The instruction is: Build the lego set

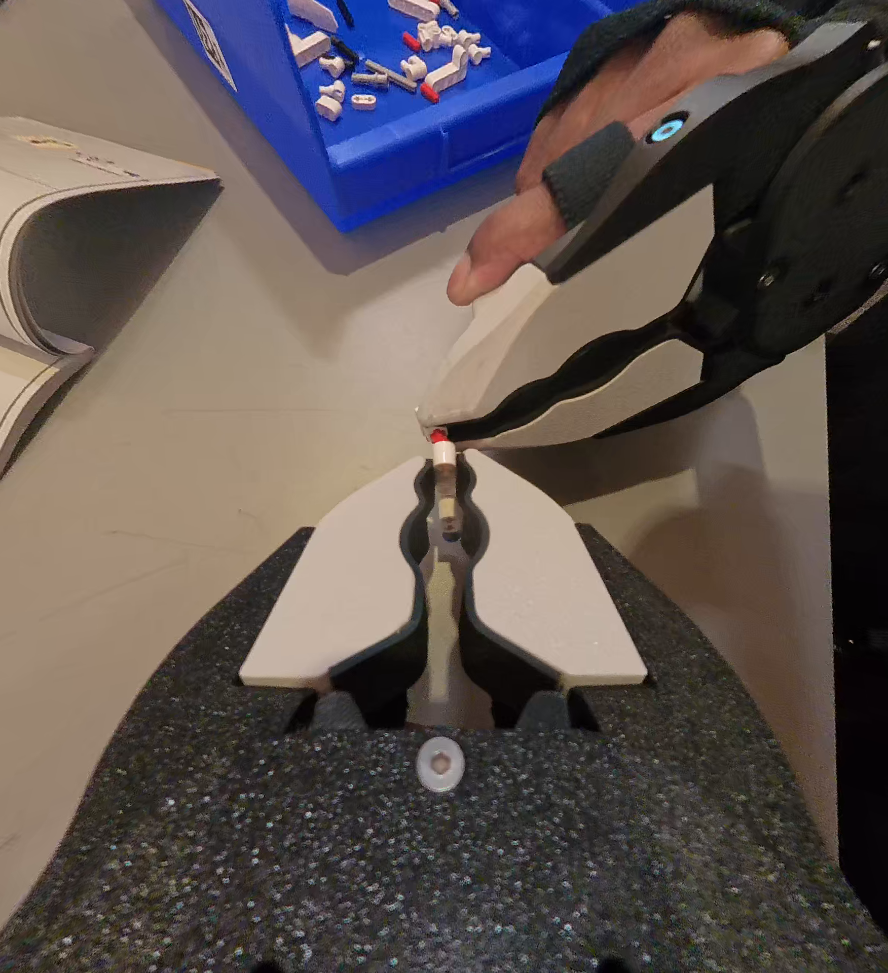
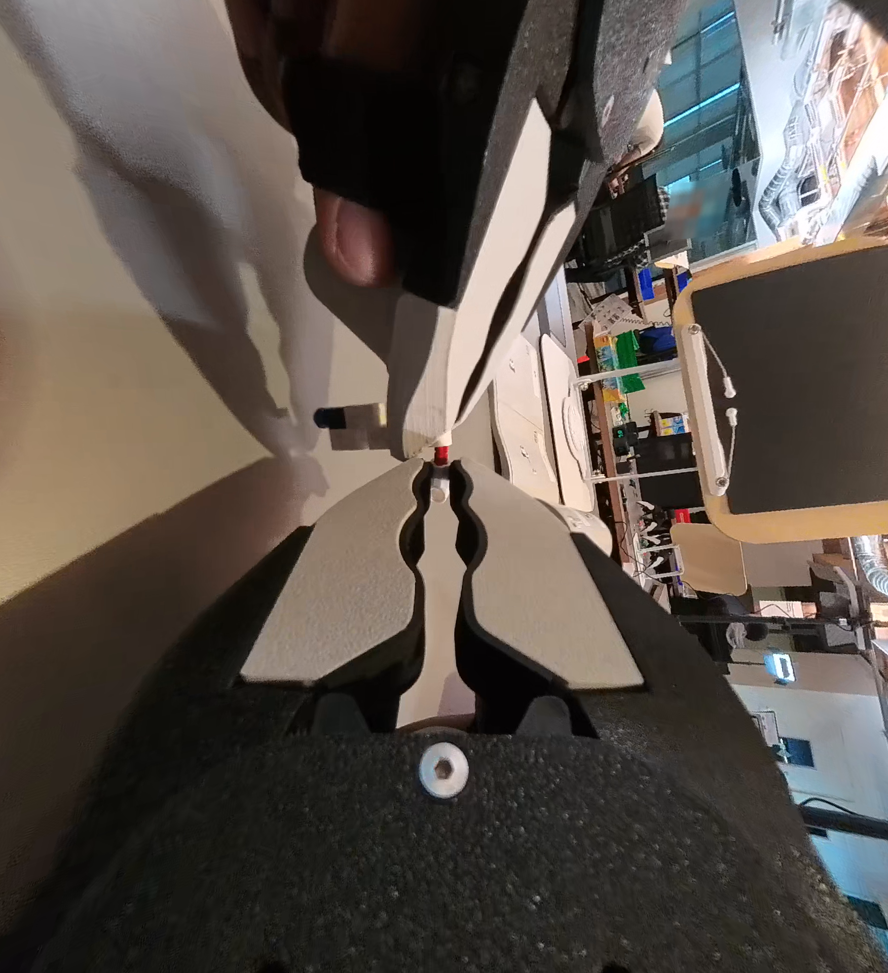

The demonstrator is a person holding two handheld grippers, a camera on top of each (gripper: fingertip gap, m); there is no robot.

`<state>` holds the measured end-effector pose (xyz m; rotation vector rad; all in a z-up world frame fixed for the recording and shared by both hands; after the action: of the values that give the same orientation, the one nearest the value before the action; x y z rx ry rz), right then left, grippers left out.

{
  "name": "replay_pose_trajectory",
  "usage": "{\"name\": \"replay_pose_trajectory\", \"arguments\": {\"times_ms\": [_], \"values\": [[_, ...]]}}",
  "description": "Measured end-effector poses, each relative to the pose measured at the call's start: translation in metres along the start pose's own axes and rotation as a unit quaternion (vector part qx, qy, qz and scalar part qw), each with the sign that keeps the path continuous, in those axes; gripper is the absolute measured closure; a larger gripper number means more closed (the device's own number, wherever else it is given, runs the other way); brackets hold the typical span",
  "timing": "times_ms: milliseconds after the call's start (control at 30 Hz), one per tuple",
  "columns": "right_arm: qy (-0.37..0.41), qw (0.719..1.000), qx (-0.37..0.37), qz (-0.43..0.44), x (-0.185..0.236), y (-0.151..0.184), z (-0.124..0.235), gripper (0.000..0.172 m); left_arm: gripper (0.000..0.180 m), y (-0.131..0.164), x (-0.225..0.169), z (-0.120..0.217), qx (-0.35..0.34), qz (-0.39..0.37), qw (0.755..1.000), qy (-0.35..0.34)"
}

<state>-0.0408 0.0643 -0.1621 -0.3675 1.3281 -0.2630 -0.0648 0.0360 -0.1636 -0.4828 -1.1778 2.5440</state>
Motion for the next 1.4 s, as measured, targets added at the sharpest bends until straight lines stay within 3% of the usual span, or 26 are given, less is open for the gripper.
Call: {"name": "replay_pose_trajectory", "arguments": {"times_ms": [233, 467, 733, 967, 1133, 1400], "values": [[0.011, 0.999, -0.027, 0.039, 0.002, -0.004, 0.002, 0.167, 0.173, 0.002, -0.002, 0.001, 0.002, 0.007, 1.0, 0.02], [0.049, 0.986, -0.023, 0.155, 0.009, -0.006, 0.003, 0.167, 0.173, 0.007, -0.001, -0.001, 0.02, 0.017, 0.999, 0.022], [0.021, 0.981, -0.043, 0.19, 0.019, -0.007, 0.006, 0.166, 0.174, 0.014, -0.005, -0.008, 0.06, -0.001, 0.998, 0.027], [0.017, 0.99, -0.057, 0.128, 0.011, -0.006, 0.005, 0.165, 0.173, 0.011, -0.004, -0.003, 0.025, -0.001, 0.999, 0.033], [0.014, 0.997, -0.06, 0.038, 0.001, -0.004, 0.002, 0.16, 0.173, 0.008, 0.001, 0.0, -0.016, 0.018, 0.999, 0.038], [0.024, 0.992, -0.039, -0.118, -0.018, 0.002, -0.002, 0.145, 0.173, -0.001, 0.018, 0.007, -0.1, 0.055, 0.993, -0.014]]}}
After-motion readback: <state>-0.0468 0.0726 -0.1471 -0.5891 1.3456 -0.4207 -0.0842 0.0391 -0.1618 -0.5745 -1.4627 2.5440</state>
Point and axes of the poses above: each gripper's, where its closed fingertips meet, z back along the fingers, y out of its underside, x = y × z across the jaws, the point moved 3 cm from there along z, back along the fingers, and after that the axes turned 10 degrees about y, right-handed, at the moved point
